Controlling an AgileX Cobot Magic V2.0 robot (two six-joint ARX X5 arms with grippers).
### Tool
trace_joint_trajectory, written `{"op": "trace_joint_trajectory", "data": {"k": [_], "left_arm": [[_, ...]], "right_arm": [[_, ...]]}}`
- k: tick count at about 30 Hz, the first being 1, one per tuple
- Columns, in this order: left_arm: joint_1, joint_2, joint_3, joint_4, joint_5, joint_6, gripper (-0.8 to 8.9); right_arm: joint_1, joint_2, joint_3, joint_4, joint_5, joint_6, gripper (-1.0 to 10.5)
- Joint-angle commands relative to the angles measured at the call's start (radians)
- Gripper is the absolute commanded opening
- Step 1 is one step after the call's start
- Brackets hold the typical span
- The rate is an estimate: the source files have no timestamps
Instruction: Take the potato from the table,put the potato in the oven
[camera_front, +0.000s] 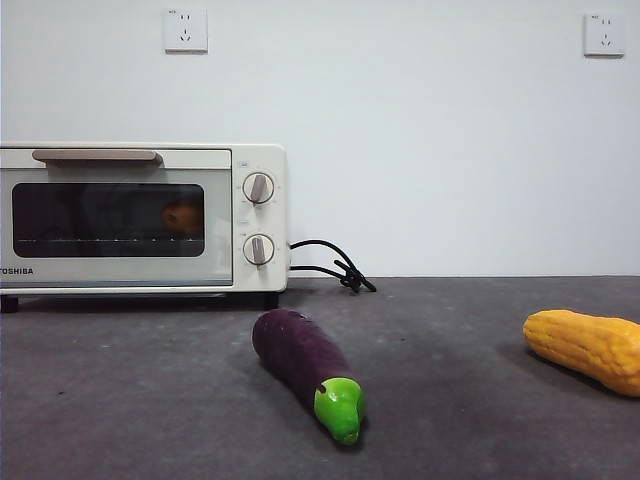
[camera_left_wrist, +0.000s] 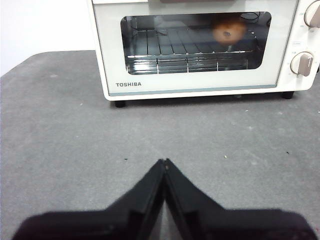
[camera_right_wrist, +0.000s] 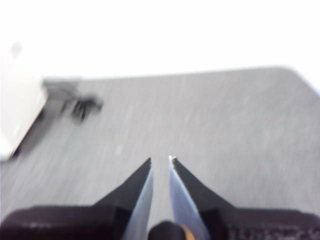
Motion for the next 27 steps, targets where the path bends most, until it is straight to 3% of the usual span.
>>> {"op": "trace_joint_trajectory", "data": {"k": [1,5,12,14,19,27], "left_arm": [[0.003,0.0,-0.011,0.008,0.004,-0.003,-0.04],[0.003,0.0,-0.011,0.008,0.003,-0.003,-0.04],[0.003,0.0,-0.011,0.008,0.003,-0.003,-0.04],[0.003,0.0,-0.011,0.008,0.003,-0.003,-0.04],[0.003,0.0,-0.011,0.008,0.003,-0.003,-0.04],[0.003,0.002,-0.011,0.008,0.004,-0.003,-0.04]], "right_arm": [[-0.035,-0.09,-0.154,0.197,-0.003,-0.01,0.6],[-0.084,-0.201,-0.317,0.299,-0.003,-0.01,0.6],[-0.105,-0.362,-0.482,0.302,-0.006,-0.012,0.6],[-0.11,-0.403,-0.514,0.302,-0.041,-0.012,0.6],[-0.15,-0.483,-0.562,0.274,-0.152,-0.023,0.6],[-0.169,-0.522,-0.562,0.138,-0.13,-0.09,0.6]]}}
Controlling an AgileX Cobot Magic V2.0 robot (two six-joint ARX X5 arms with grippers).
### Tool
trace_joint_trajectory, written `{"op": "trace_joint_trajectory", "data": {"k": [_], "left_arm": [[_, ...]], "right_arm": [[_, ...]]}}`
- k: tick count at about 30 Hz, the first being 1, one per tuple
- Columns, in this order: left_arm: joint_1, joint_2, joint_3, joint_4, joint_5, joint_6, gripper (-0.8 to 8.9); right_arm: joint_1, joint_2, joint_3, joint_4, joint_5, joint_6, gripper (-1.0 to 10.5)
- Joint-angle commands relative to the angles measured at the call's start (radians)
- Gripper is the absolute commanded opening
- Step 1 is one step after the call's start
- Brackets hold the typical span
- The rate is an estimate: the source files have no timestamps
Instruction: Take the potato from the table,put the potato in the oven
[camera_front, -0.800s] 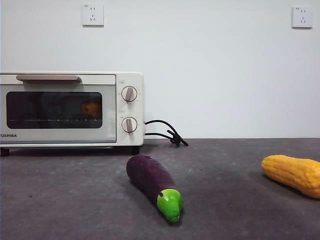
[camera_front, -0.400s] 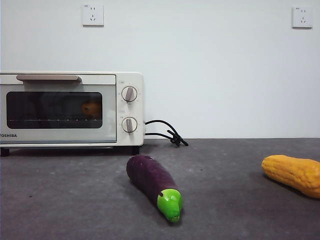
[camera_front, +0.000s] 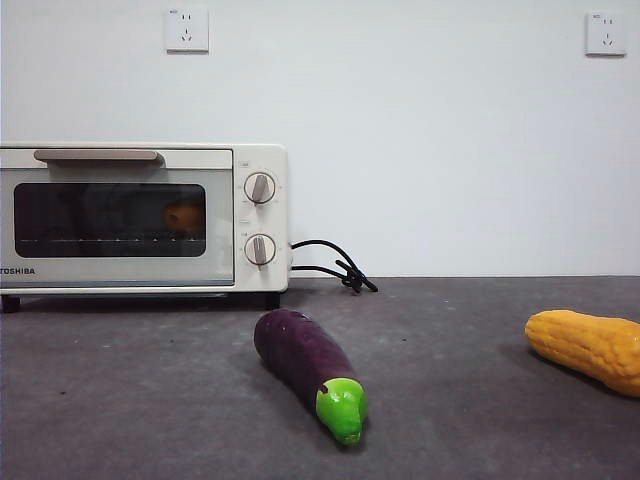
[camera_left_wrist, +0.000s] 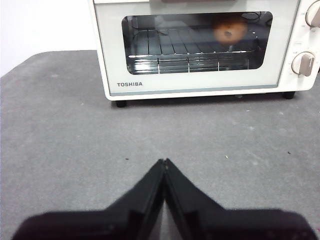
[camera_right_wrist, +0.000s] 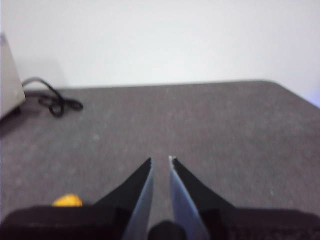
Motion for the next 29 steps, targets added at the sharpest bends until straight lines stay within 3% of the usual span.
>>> {"op": "trace_joint_trajectory", "data": {"k": [1,5,29], "left_arm": [[0.003,0.005,-0.011,0.007,0.003,-0.003,-0.04],[0.003,0.01,-0.011,0.007,0.003,-0.003,-0.04],[0.003,0.022,-0.011,0.007,0.003,-0.003,-0.04]], "right_arm": [[-0.001,-0.003,-0.01,-0.045,0.003,-0.022,0.6],[-0.001,-0.002,-0.01,-0.126,0.005,-0.028,0.6],[-0.001,-0.002,-0.01,-0.121,0.022,-0.018,0.6]]}}
